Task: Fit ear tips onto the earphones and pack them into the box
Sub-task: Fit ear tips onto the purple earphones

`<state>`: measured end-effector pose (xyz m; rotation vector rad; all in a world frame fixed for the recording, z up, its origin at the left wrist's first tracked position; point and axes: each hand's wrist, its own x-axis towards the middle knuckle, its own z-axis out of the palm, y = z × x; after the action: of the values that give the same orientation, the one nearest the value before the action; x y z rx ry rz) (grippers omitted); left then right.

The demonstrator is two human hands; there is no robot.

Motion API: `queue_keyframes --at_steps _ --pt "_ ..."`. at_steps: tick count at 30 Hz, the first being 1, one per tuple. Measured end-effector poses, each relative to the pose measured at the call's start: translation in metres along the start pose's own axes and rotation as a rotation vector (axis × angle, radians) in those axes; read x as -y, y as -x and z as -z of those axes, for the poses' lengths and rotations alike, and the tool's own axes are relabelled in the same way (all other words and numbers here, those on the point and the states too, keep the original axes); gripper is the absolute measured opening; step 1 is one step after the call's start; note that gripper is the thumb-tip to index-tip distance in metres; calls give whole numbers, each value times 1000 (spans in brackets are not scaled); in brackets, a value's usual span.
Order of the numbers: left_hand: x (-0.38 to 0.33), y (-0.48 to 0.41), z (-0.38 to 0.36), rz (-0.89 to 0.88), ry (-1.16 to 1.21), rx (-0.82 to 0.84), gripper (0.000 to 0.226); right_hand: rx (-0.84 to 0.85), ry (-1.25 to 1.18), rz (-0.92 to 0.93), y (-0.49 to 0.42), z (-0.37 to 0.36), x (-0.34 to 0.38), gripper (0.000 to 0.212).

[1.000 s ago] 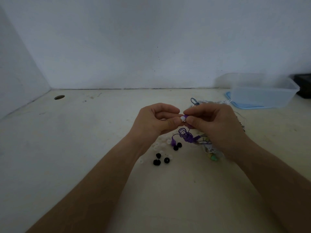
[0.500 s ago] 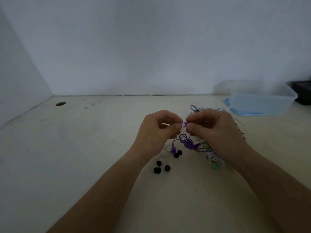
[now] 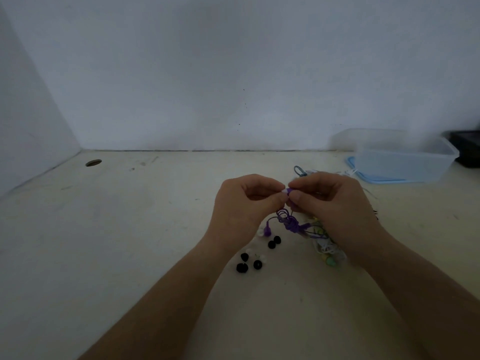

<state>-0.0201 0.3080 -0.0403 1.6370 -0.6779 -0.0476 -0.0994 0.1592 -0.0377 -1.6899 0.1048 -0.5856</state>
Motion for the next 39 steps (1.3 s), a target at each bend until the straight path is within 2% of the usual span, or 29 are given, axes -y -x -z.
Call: queue_keyframes --at_steps 10,19,28,36,39 --pt "0 0 1 -28 -30 20 12 13 -17 -3 -1 2 0 18" --pt "3 -1 2 66 164 67 14 24 22 34 -2 3 -2 18" --pt "6 -1 0 124 251 74 14 36 20 53 -2 2 -3 15" --pt "2 -2 5 242 415 152 20 95 78 55 -2 1 0 24" --pt "-1 -2 7 216 300 137 15 76 120 56 -2 1 -2 25"
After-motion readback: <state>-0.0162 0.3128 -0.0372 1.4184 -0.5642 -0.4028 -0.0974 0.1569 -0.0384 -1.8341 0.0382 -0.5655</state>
